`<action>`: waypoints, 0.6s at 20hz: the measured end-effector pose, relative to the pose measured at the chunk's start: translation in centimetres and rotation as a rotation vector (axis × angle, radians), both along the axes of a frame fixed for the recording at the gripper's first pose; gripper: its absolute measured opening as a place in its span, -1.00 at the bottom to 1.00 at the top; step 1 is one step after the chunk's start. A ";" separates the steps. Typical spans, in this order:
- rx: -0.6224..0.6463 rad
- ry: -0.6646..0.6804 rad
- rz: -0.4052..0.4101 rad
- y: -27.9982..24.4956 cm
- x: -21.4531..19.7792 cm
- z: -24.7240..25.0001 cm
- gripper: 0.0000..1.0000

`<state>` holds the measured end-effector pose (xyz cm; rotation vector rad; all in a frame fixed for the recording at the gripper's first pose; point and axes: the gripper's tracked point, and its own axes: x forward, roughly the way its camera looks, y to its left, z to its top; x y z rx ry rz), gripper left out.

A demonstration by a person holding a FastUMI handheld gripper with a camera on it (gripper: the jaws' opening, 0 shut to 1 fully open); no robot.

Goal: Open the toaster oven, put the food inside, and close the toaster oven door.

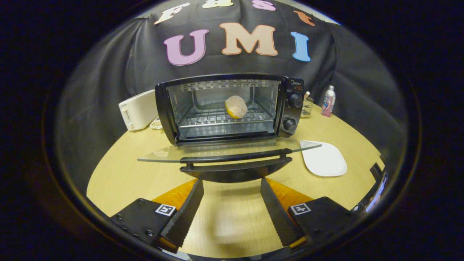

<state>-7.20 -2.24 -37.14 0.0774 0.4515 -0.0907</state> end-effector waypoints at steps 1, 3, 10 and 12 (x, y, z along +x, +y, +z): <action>-0.007 -0.017 0.008 0.0 0.4 0.5 0.97; -0.021 -0.055 0.012 -0.1 1.3 2.0 0.97; -0.054 -0.132 0.014 0.2 5.7 5.7 0.97; -0.069 -0.134 0.026 0.4 6.7 6.2 0.96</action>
